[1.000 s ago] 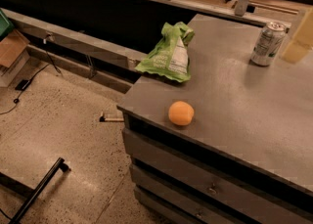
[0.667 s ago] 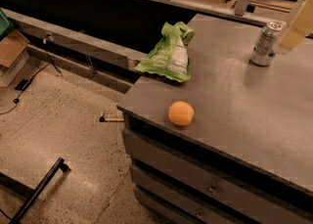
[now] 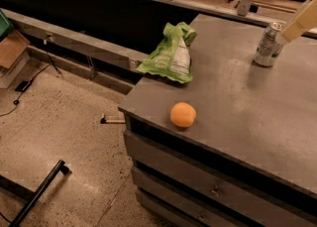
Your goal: Move 7up can near orange
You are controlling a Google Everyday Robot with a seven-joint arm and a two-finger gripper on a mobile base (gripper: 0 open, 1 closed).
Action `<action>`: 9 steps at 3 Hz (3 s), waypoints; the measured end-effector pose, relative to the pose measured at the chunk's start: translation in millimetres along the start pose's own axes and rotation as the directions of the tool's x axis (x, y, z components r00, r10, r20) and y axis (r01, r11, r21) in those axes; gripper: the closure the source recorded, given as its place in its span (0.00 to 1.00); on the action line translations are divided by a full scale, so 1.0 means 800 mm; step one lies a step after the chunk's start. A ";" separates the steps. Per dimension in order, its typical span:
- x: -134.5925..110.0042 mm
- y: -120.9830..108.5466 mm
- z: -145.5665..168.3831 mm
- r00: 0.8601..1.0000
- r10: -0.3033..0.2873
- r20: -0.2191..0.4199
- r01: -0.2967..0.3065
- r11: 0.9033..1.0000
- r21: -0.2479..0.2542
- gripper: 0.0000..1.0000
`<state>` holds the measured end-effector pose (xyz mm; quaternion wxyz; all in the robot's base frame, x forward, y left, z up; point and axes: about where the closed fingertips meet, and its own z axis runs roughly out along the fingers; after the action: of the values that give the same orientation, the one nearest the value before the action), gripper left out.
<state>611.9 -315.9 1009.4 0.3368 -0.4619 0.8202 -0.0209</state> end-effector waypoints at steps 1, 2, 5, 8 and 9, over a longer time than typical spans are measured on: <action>0.029 -0.038 0.034 0.993 0.102 0.059 -0.104 0.994 0.029 0.00; 0.042 -0.056 0.054 0.985 0.152 0.081 -0.156 0.987 0.039 0.00; 0.060 -0.051 0.135 0.961 0.266 0.075 -0.262 0.963 -0.057 0.00; 0.049 -0.033 0.144 0.955 0.276 0.110 -0.260 0.955 -0.145 0.65; 0.030 -0.024 0.124 0.960 0.241 0.142 -0.214 0.960 -0.183 0.87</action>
Offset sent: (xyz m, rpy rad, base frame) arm 0.0636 -0.0606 -0.0436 0.1777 -0.0565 -0.1718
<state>674.7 -317.7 926.5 0.3633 -0.3908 0.8366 0.1243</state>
